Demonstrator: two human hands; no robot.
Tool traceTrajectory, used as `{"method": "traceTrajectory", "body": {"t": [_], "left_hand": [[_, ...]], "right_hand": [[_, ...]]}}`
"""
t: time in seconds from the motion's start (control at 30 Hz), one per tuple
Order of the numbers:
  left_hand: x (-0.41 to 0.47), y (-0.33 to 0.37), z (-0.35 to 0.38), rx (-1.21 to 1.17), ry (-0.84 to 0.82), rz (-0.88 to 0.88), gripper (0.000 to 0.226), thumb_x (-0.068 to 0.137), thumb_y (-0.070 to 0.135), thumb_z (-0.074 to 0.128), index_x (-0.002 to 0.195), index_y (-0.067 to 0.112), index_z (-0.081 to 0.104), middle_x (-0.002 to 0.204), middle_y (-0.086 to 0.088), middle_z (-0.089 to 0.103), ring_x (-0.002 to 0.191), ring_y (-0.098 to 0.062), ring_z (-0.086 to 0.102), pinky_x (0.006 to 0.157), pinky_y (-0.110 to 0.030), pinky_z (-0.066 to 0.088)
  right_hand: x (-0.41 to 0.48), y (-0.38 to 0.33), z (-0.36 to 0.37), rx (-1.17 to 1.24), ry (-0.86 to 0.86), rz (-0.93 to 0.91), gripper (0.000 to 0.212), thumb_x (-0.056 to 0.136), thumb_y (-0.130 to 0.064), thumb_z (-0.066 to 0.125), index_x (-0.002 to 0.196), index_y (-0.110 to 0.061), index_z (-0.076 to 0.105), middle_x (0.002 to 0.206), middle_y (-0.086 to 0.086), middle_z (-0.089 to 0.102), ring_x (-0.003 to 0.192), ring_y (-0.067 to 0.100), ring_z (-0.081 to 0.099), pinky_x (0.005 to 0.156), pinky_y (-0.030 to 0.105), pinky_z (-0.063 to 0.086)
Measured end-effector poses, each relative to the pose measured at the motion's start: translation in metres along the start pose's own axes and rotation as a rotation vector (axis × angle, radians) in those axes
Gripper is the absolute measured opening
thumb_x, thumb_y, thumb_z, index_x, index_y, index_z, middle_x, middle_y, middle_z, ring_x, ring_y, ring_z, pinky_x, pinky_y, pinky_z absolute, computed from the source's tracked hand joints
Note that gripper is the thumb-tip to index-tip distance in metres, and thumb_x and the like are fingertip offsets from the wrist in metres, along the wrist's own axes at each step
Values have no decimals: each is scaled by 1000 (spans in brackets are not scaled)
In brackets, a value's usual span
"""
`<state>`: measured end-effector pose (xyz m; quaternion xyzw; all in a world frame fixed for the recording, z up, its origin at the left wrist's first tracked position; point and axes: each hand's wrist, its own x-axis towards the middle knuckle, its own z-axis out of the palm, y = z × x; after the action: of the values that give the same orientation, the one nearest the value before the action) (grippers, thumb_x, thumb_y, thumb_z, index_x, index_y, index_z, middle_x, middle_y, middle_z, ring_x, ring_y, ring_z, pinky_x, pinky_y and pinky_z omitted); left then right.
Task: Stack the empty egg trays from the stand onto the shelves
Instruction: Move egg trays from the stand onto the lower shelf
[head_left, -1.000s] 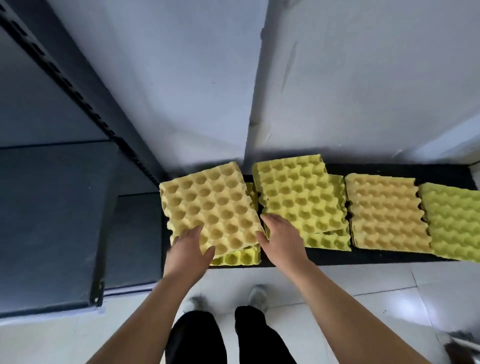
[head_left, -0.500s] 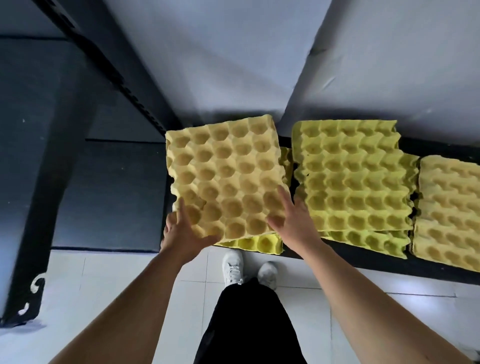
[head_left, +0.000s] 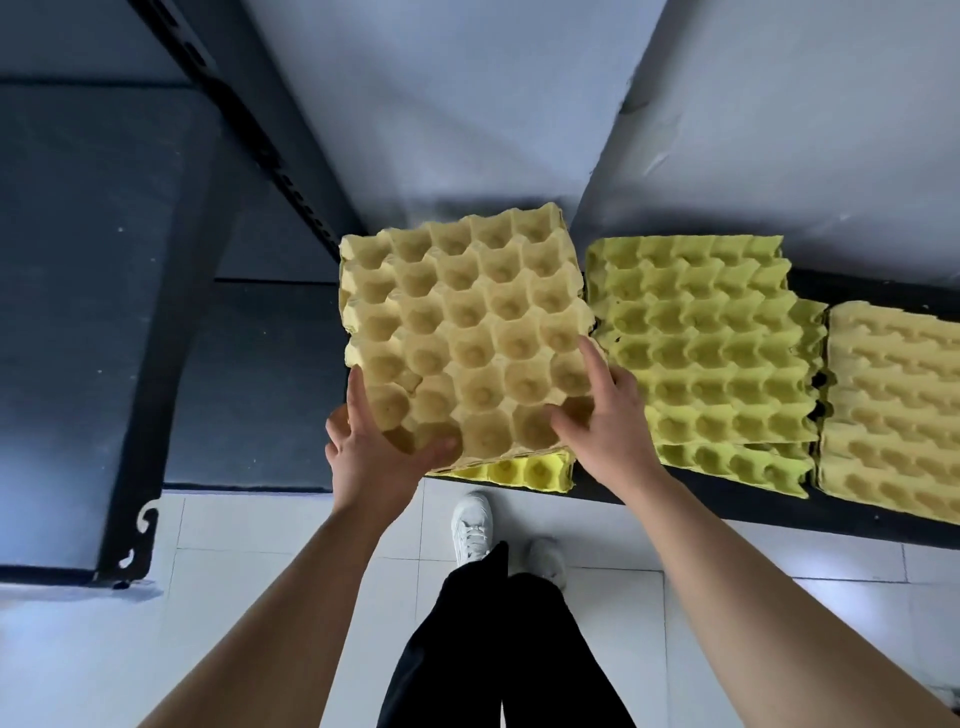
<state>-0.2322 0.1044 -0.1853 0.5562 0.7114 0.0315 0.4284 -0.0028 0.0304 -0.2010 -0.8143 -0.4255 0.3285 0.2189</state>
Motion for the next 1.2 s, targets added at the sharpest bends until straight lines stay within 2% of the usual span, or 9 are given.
{"method": "traceTrajectory", "body": {"t": [0.2,0.43,0.57,0.7,0.9,1.1,1.2], "left_hand": [[-62,27,-21,-38,71,87,131,56,54,86,146,47,-8,150,-6,20,135,-34,24,105,-51,33],[-159,45,-46,-41,243,243,131,55,52,87,151,36,-1,149,-8,24,133,-33,30,106,-46,31],[-214,38,-65,-56,377,280,133,52,53,87,152,30,2,149,-10,28,131,-34,35,106,-48,35],[-259,22,-94,-96,490,269,132,52,54,87,152,20,8,149,-9,32,133,-31,34,110,-43,32],[-290,-18,-163,-187,629,244,105,47,63,83,133,26,36,129,3,49,119,-24,46,95,-47,45],[-294,-83,-251,-228,750,209,107,50,64,81,139,22,38,134,3,48,122,-22,46,99,-43,44],[-291,-126,-304,-249,755,191,107,51,63,82,140,23,38,135,4,47,123,-20,45,99,-41,43]], "right_hand": [[-43,-21,-48,1,70,-74,85,83,-44,64,148,-42,10,137,17,36,129,32,31,104,45,33],[-114,-35,-100,53,128,-191,85,83,-42,65,148,-43,10,142,12,36,133,30,28,106,48,32],[-158,-52,-122,76,159,-290,85,82,-43,65,147,-44,10,146,11,33,136,27,26,107,43,31],[-196,-85,-133,91,165,-401,85,83,-38,67,148,-40,13,143,8,34,133,20,28,98,25,27],[-231,-161,-116,86,79,-474,84,84,-42,66,148,-43,11,139,6,35,127,16,32,91,22,28],[-251,-259,-58,55,17,-563,84,84,-45,63,148,-41,10,133,9,38,126,21,36,88,25,30],[-265,-313,-16,51,-6,-594,83,84,-45,64,149,-39,12,131,9,39,125,23,37,89,27,34]]}}
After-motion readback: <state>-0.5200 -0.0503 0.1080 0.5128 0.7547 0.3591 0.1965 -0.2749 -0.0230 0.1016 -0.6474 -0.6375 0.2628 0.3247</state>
